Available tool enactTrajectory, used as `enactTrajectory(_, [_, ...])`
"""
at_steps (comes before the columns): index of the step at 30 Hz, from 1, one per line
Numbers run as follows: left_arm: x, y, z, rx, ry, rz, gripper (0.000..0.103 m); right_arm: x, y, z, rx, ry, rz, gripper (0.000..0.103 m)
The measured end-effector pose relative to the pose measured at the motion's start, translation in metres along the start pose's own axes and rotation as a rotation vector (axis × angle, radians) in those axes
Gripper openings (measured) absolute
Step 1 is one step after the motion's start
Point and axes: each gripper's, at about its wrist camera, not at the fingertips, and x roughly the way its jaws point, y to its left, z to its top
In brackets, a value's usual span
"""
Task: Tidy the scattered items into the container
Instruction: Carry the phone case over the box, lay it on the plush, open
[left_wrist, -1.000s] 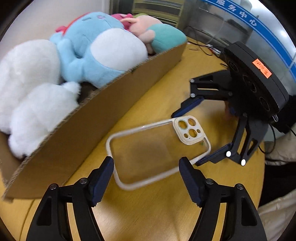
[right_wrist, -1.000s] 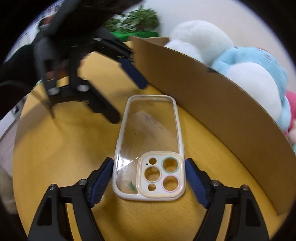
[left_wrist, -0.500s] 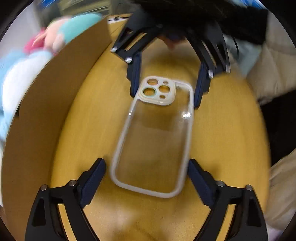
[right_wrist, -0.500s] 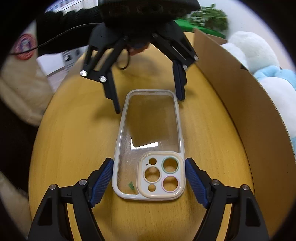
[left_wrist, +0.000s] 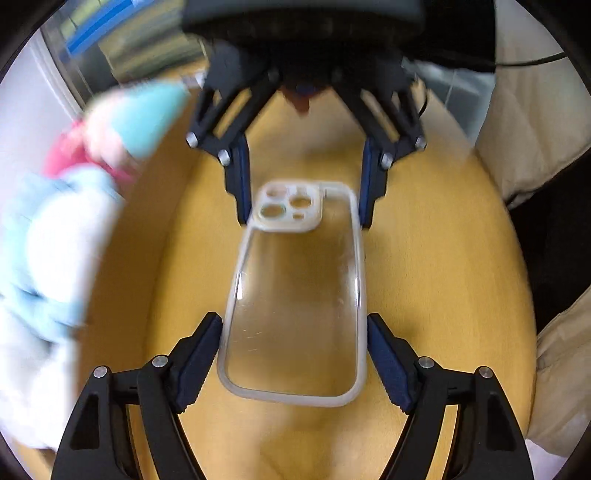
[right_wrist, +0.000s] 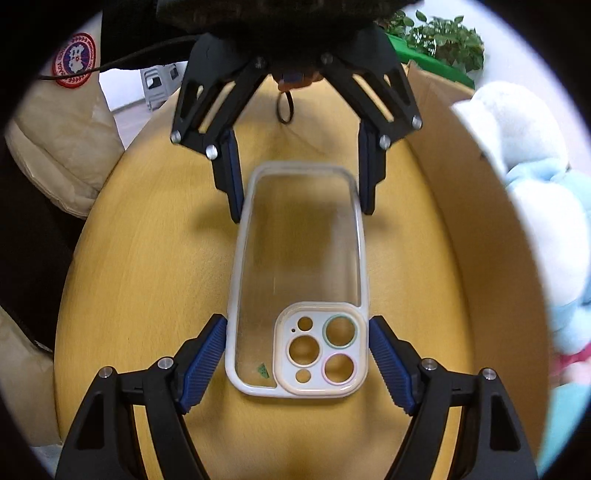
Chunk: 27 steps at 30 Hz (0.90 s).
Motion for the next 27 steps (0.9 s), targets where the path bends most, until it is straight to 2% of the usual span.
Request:
enactTrajectory(3, [-0.036, 0.021, 0.021, 0.054, -0.019, 0.082, 0.082, -0.036, -0.020, 0.016, -0.041, -0.014, -0.047, 0.077])
enactTrajectory(5, [-0.049, 0.046, 0.043, 0.076, -0.021, 0.140, 0.082, -0.061, -0.052, 0.040, -0.075, -0.012, -0.098, 0.077])
enactTrajectory(7, [-0.066, 0.052, 0.052, 0.085, -0.035, 0.187, 0.082, -0.083, -0.072, 0.059, -0.103, -0.005, -0.151, 0.077])
enactTrajectory(10, [-0.087, 0.090, 0.063, 0.082, -0.063, 0.219, 0.082, -0.115, -0.107, 0.079, -0.125, 0.006, -0.193, 0.077])
enactTrajectory(12, [-0.094, 0.120, 0.073, 0.076, -0.068, 0.218, 0.083, -0.123, -0.113, 0.074, -0.129, 0.016, -0.203, 0.077])
enactTrajectory(15, [-0.090, 0.172, 0.078, 0.053, -0.046, 0.193, 0.083, -0.133, -0.156, 0.079, -0.119, 0.033, -0.197, 0.077])
enactTrajectory(17, [-0.072, 0.205, 0.077, 0.036, -0.022, 0.175, 0.083, -0.130, -0.188, 0.078, -0.098, 0.042, -0.179, 0.078])
enactTrajectory(18, [-0.063, 0.213, 0.075, 0.023, -0.008, 0.163, 0.083, -0.127, -0.198, 0.073, -0.083, 0.050, -0.168, 0.078])
enactTrajectory(20, [-0.043, 0.229, 0.071, 0.000, 0.026, 0.147, 0.083, -0.118, -0.182, 0.055, -0.055, 0.073, -0.147, 0.078])
enactTrajectory(23, [-0.019, 0.246, 0.055, -0.039, 0.068, 0.120, 0.083, -0.089, -0.207, 0.044, 0.002, 0.112, -0.091, 0.078])
enactTrajectory(27, [-0.013, 0.258, 0.048, -0.101, 0.056, 0.087, 0.084, -0.070, -0.228, 0.037, 0.080, 0.144, -0.009, 0.078])
